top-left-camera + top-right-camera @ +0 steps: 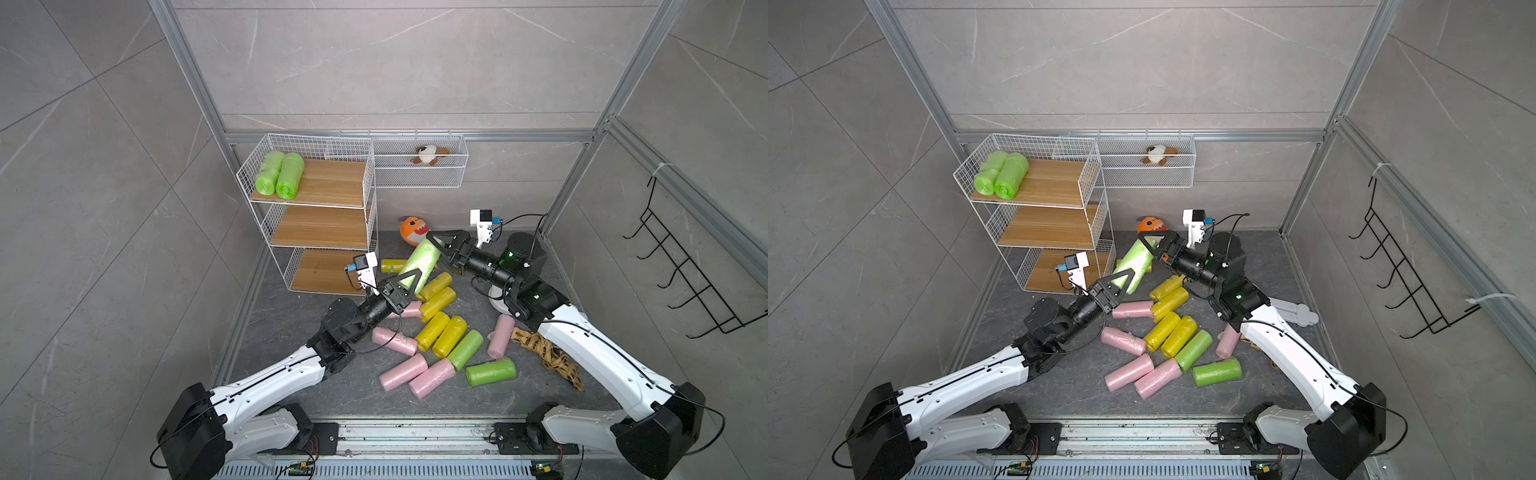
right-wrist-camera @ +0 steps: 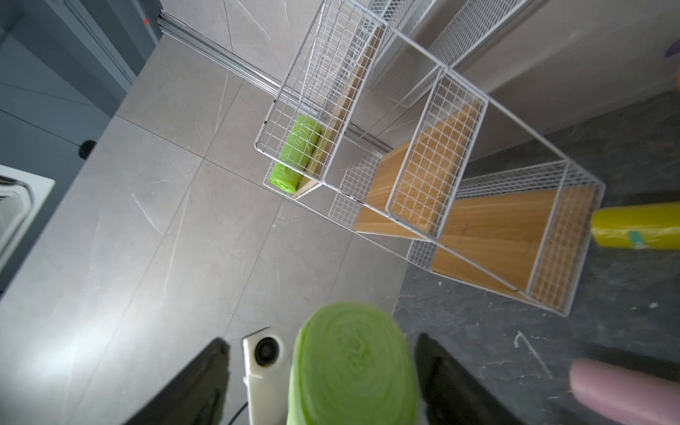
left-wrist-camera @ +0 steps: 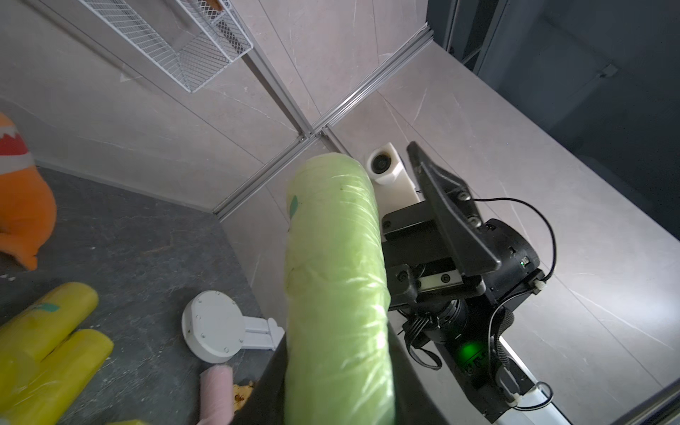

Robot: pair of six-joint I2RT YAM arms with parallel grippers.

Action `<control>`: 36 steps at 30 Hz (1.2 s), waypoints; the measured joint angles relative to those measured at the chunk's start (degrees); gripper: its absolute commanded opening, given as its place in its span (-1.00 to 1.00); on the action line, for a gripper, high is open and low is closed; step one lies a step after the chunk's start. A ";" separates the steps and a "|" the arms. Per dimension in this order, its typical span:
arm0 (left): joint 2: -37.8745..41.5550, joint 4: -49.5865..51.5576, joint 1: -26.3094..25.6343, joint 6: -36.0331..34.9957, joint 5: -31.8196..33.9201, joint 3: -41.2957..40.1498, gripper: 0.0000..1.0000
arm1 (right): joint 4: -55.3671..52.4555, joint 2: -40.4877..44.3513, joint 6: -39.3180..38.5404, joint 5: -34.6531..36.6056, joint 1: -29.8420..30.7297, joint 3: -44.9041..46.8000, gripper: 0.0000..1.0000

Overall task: Sort the rolls of trash bags by color and place them on the shelf
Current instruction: Place the roll of trash bags on the shelf.

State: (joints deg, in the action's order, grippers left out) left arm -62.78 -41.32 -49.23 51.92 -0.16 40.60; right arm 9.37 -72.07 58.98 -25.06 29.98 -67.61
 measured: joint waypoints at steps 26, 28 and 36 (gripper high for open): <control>-0.39 71.41 13.99 -35.45 21.27 53.11 -0.86 | -45.53 -0.79 -51.78 28.72 8.37 -18.45 0.98; -3.45 73.61 17.11 -37.42 21.03 57.29 -0.86 | -45.64 -0.81 -52.17 28.81 8.37 -18.16 0.98; -15.89 78.75 28.13 -42.60 17.70 69.70 -0.83 | -45.99 -0.79 -52.19 29.22 8.37 -17.00 0.98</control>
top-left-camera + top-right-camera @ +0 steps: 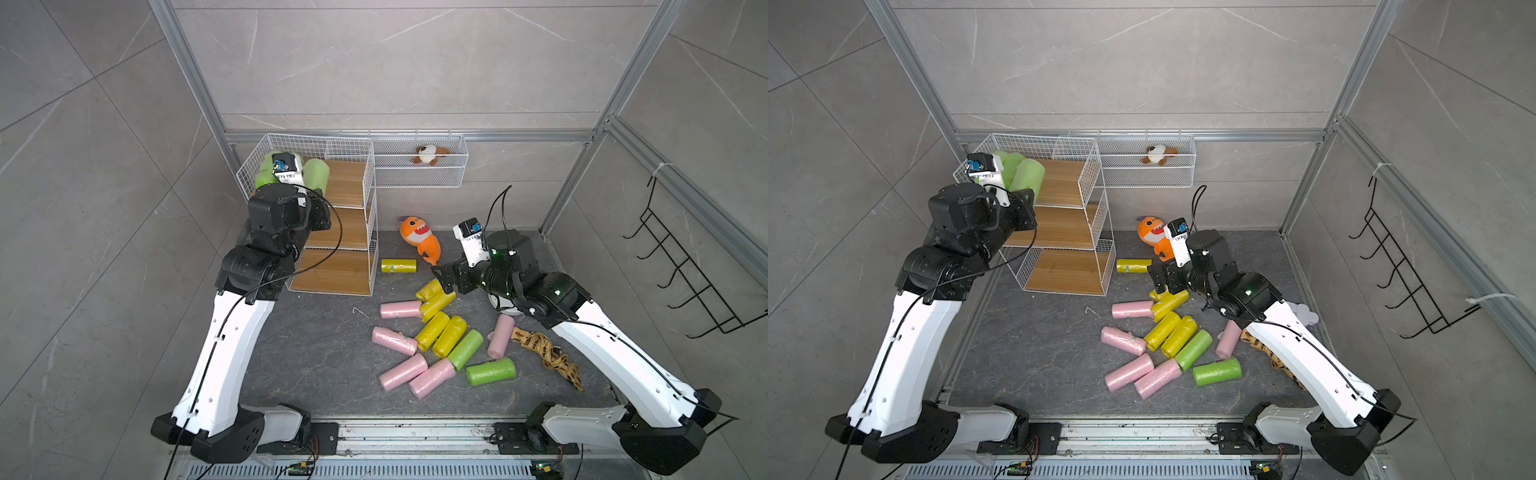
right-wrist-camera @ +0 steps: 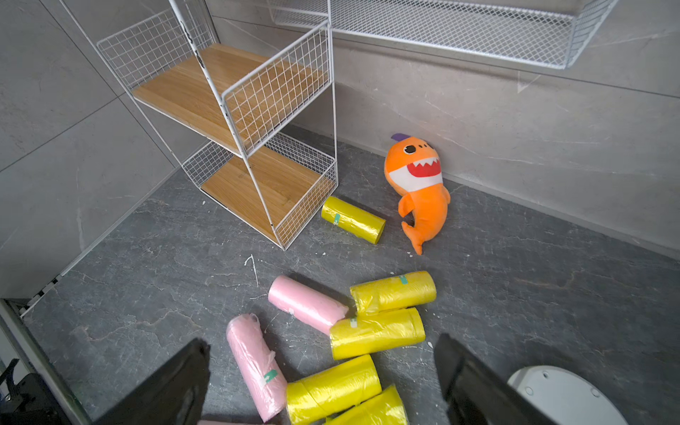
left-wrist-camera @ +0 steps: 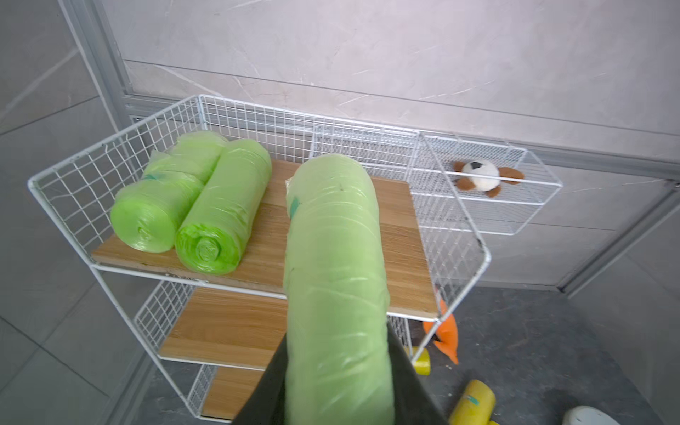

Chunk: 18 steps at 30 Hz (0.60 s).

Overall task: Sort the rolls of trash bags by color and place them on the shelf
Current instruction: Place the roll of trash bags on the shelf.

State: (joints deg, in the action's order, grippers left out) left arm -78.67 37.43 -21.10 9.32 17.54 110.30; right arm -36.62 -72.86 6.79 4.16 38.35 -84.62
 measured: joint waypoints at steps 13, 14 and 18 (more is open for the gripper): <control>-17.51 1.14 3.91 -10.99 2.14 13.86 -0.70 | -0.07 0.55 0.02 0.28 0.00 1.53 0.98; -18.25 1.14 4.42 -11.65 2.43 14.16 -0.67 | -0.07 0.61 0.04 0.39 0.00 1.70 0.97; -20.02 1.18 6.12 -13.70 3.28 14.51 -0.51 | -0.02 0.87 0.07 0.61 0.00 2.23 0.98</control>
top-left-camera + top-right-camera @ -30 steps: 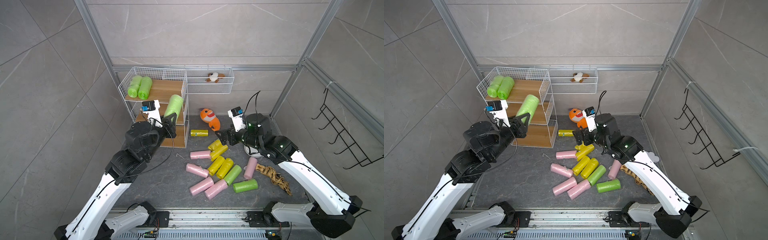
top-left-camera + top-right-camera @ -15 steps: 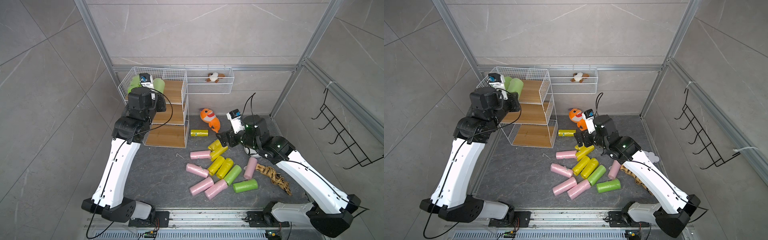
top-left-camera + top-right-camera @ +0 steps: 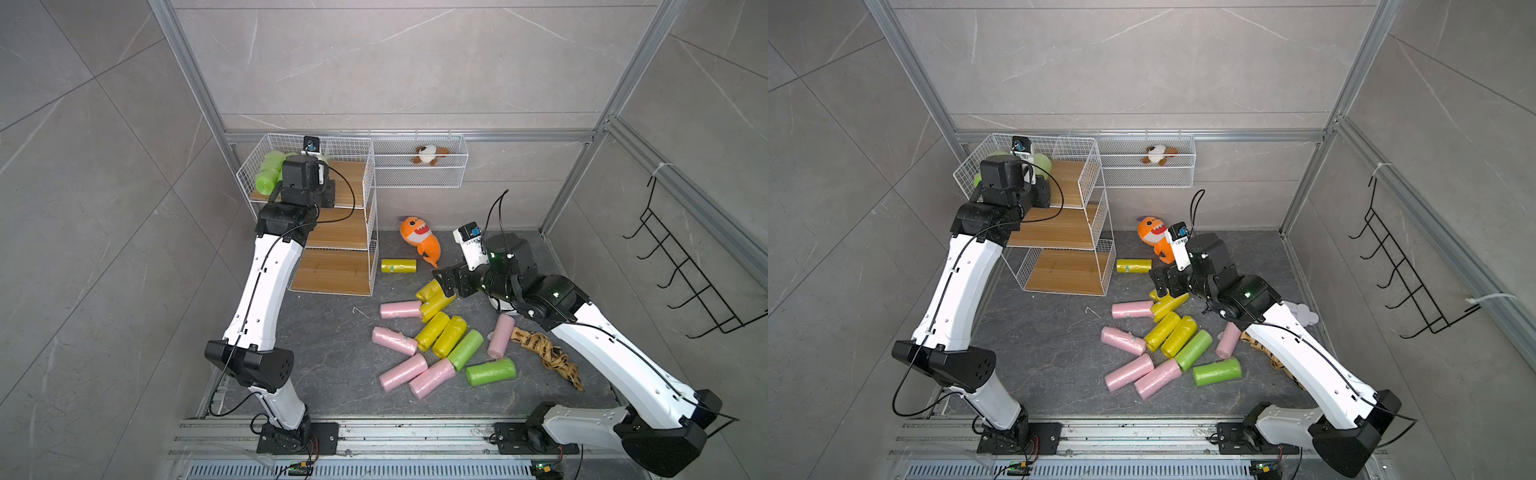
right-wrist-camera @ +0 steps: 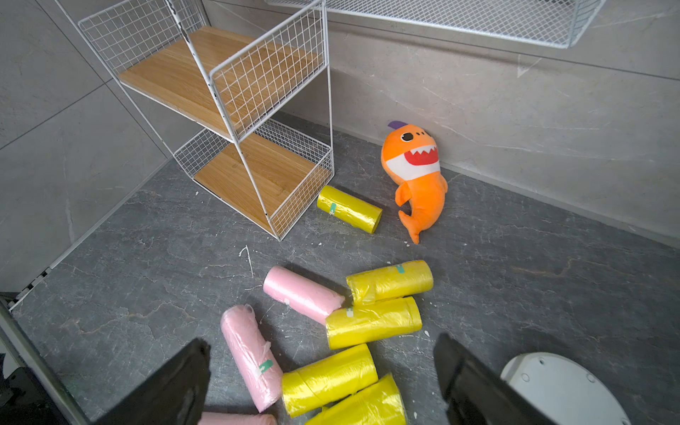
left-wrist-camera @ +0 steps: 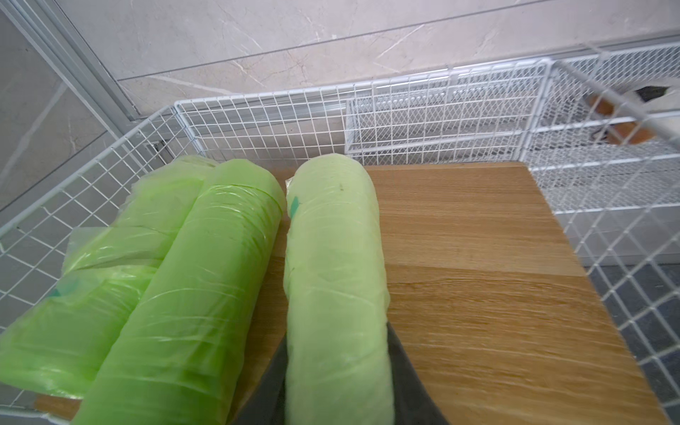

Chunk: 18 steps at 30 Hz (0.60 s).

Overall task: Sort the rolls of trash bags by color and place them on the shelf
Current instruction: Place the roll of trash bags on the shelf.

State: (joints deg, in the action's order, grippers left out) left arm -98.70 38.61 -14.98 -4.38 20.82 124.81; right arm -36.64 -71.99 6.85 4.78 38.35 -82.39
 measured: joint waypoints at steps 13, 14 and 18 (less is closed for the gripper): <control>-0.46 -0.66 1.14 -3.52 1.55 1.18 -0.02 | 0.00 0.44 1.07 0.20 0.00 1.46 0.98; -0.46 -0.92 1.14 -3.65 1.57 1.18 0.00 | 0.00 0.44 1.07 0.20 0.00 1.46 0.98; -0.46 -1.44 1.16 -4.26 1.64 1.18 0.07 | 0.00 0.44 1.07 0.20 0.00 1.46 0.98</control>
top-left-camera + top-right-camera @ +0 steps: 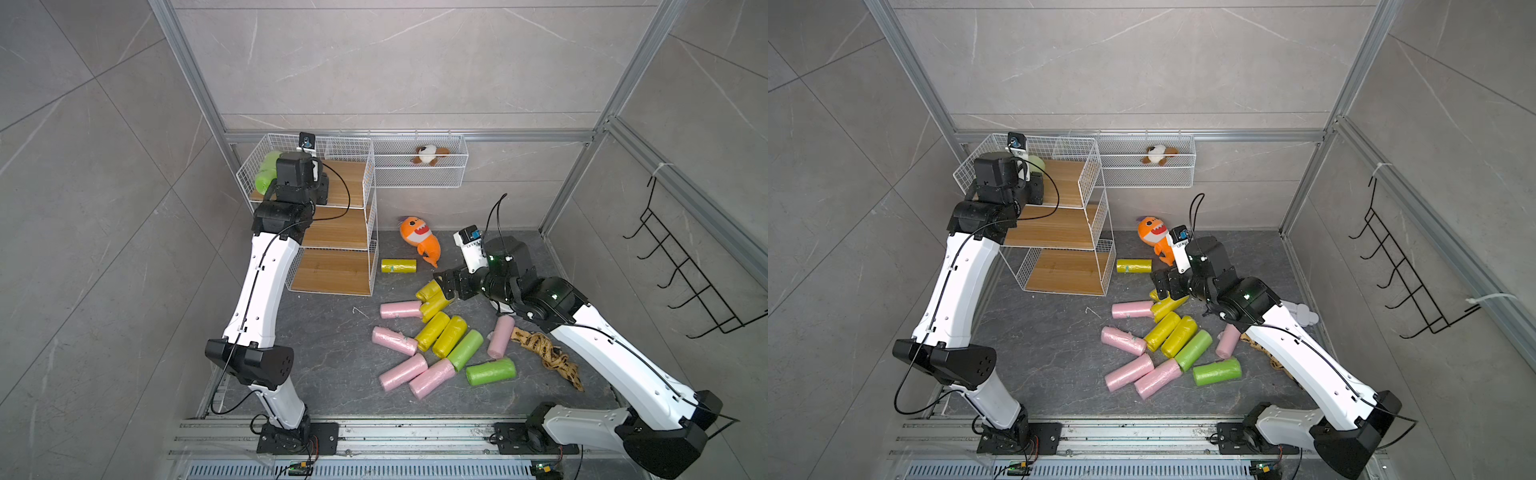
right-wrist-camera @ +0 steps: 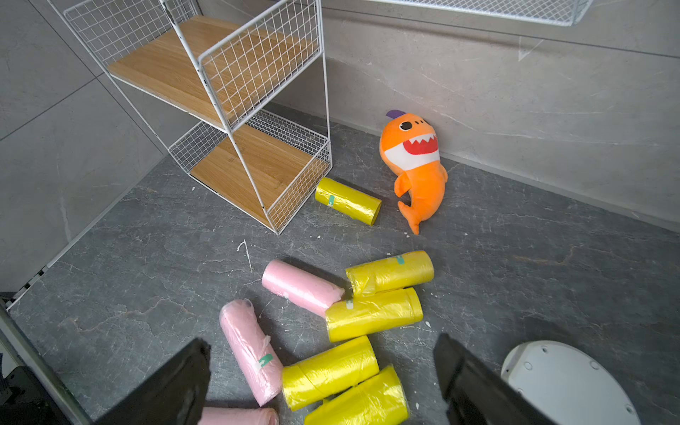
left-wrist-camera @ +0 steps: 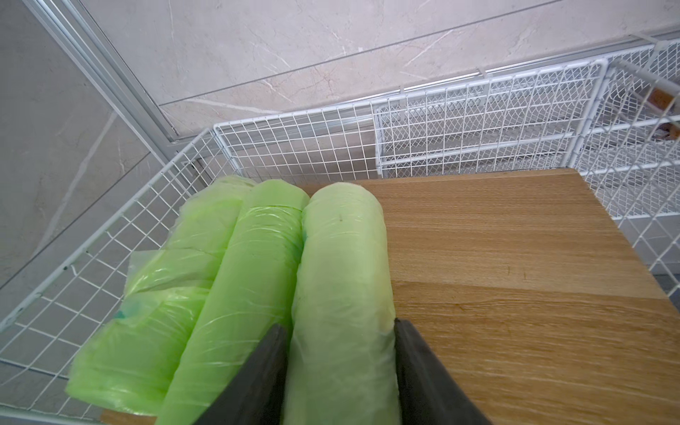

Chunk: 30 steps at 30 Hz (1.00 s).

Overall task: Sort the rolls of trash bags by color and place them on the shelf
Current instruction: Place the roll of trash bags on the shelf.

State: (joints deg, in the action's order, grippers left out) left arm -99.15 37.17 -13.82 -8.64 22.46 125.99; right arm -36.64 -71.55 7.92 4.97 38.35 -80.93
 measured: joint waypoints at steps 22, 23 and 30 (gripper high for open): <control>21.05 -6.12 0.00 9.29 -11.26 -19.78 0.29 | -2.34 0.09 5.25 -1.09 0.00 9.99 0.99; 23.56 -6.82 0.00 10.93 -13.77 -23.26 0.29 | -2.71 0.09 6.05 -1.11 0.00 11.34 0.99; 38.93 -11.93 -0.09 21.70 -27.80 -49.05 0.29 | -7.93 -0.26 11.19 -0.26 -0.35 15.02 0.95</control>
State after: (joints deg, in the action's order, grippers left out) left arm -60.23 25.23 -13.91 13.06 -5.34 76.95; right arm -44.58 -71.81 19.11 4.71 38.00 -65.91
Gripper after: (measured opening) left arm 0.647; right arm 0.984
